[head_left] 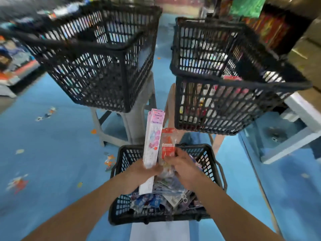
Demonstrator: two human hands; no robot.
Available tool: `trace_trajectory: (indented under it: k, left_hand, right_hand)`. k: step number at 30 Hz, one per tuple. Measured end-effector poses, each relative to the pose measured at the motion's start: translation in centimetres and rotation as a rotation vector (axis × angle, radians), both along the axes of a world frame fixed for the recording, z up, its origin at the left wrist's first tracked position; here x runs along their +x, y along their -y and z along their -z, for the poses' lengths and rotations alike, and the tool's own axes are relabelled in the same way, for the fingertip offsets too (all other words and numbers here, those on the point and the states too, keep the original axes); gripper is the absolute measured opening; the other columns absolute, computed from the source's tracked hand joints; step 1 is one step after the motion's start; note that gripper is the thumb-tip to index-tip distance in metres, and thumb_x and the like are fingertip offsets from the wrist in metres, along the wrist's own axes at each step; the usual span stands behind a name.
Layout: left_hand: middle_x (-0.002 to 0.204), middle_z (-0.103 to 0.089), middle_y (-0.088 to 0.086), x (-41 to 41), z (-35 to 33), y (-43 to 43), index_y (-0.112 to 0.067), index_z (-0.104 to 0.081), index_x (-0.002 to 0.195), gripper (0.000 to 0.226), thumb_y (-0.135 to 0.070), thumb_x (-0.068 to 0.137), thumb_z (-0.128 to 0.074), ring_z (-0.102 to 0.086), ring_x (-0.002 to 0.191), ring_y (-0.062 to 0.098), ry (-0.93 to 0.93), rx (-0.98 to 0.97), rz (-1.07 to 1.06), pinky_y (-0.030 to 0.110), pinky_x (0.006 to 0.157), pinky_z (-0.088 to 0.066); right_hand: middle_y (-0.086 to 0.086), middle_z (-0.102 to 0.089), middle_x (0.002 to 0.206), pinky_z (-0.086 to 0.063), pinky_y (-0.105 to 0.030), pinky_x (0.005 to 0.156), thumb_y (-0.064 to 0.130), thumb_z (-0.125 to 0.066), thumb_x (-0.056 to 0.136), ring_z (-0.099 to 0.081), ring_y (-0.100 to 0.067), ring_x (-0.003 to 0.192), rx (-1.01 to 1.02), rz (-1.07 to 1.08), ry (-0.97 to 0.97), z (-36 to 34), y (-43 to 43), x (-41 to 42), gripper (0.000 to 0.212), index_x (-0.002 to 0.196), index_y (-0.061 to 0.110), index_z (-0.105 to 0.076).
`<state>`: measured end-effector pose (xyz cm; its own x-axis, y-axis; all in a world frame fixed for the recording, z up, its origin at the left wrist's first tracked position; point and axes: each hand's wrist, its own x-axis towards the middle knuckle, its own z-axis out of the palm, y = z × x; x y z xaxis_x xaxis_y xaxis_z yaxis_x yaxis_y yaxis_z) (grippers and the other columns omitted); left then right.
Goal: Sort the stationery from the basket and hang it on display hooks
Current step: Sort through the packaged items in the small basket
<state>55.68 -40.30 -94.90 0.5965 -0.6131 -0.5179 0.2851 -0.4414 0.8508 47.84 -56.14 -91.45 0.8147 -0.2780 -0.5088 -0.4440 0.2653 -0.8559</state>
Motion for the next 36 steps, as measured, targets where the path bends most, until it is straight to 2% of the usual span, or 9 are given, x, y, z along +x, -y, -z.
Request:
trace_trajectory:
  k: [7,11,18,22,26,29,32,34,36]
  left_hand:
    - [0.063,-0.069,-0.022,-2.6,-18.8,-1.3,-0.027,-0.07,0.088,0.012,-0.024,0.099,-0.068,-0.063,0.066,-0.009,0.147,0.035,0.061,0.005,0.06,-0.044]
    - [0.094,-0.079,-0.002,-1.5,-27.3,-0.4,-0.025,-0.076,0.099,0.008,-0.026,0.1,-0.067,-0.072,0.084,0.006,0.143,0.012,0.087,0.021,0.073,-0.058]
    - [0.074,-0.071,-0.011,1.9,-38.4,4.6,-0.02,-0.073,0.095,0.016,-0.025,0.103,-0.06,-0.064,0.074,0.009,-0.001,-0.092,0.091,0.023,0.076,-0.049]
    - [0.072,-0.066,-0.002,3.3,-41.1,9.1,-0.017,-0.065,0.097,0.027,-0.043,0.1,-0.058,-0.061,0.067,0.015,-0.152,-0.133,0.003,0.034,0.079,-0.051]
    - [0.128,-0.068,-0.002,5.1,-39.9,14.5,-0.024,-0.06,0.123,0.069,-0.081,0.085,-0.055,-0.062,0.121,0.022,-0.209,-0.107,-0.094,0.041,0.113,-0.041]
    - [0.078,-0.067,0.013,6.2,-38.2,17.7,-0.01,-0.06,0.108,0.052,-0.058,0.1,-0.041,-0.066,0.066,0.023,-0.336,-0.128,-0.173,0.033,0.071,-0.052]
    - [0.117,-0.065,0.005,7.4,-37.2,20.8,-0.014,-0.054,0.128,0.052,-0.054,0.095,-0.047,-0.061,0.11,0.017,-0.357,-0.046,-0.142,0.033,0.104,-0.042]
    - [0.117,-0.054,-0.007,8.4,-36.4,22.5,-0.026,-0.048,0.124,0.027,-0.044,0.106,-0.038,-0.051,0.114,-0.003,-0.338,-0.101,-0.152,0.016,0.1,-0.036]
    - [0.143,-0.048,0.001,9.0,-36.0,24.0,-0.025,-0.045,0.142,0.038,-0.04,0.108,-0.035,-0.046,0.131,-0.002,-0.378,-0.021,-0.197,0.021,0.107,-0.034]
  right_hand:
    - [-0.002,-0.072,0.077,-0.052,-0.025,0.058,-0.013,-0.055,0.087,-0.068,-0.014,0.066,0.047,-0.023,-0.01,-18.1,-1.5,-1.5,0.031,0.096,0.014,-0.068]
    - [-0.005,-0.071,0.09,-0.049,-0.036,0.076,0.023,-0.063,0.082,-0.065,-0.021,0.081,0.007,-0.008,0.005,-26.5,-1.4,-0.7,0.023,0.104,0.024,-0.068]
    - [-0.022,-0.059,0.068,-0.048,-0.027,0.047,-0.007,-0.068,0.084,-0.056,-0.027,0.052,0.034,-0.012,0.183,-39.4,3.3,0.8,0.014,0.084,0.005,-0.061]
    - [-0.014,-0.055,0.065,-0.035,-0.025,0.042,0.009,-0.074,0.083,-0.053,-0.021,0.043,-0.142,0.182,0.01,-39.5,8.0,2.0,0.028,0.099,0.002,-0.053]
    - [-0.003,-0.071,0.1,-0.063,-0.039,0.069,0.043,-0.084,0.065,-0.073,-0.018,0.082,-0.386,0.291,-0.205,-34.5,13.8,3.0,0.072,0.124,0.016,-0.053]
    - [0.001,-0.072,0.095,-0.061,-0.043,0.081,0.056,-0.078,0.059,-0.071,-0.022,0.085,-0.548,0.28,-0.384,-30.8,17.4,3.6,0.068,0.112,0.017,-0.063]
    - [-0.001,-0.065,0.099,-0.057,-0.039,0.085,0.051,-0.077,0.078,-0.069,-0.029,0.096,-0.653,0.253,-0.499,-29.9,19.3,4.7,0.058,0.115,0.011,-0.056]
    - [-0.001,-0.059,0.099,-0.051,-0.036,0.082,0.056,-0.072,0.086,-0.067,-0.032,0.102,-0.736,0.182,-0.564,-28.1,20.6,5.6,0.059,0.117,0.01,-0.05]
    - [-0.004,-0.064,0.105,-0.05,-0.034,0.08,0.062,-0.069,0.086,-0.067,-0.031,0.102,-0.791,0.15,-0.58,-26.2,21.6,6.5,0.064,0.118,0.01,-0.05]
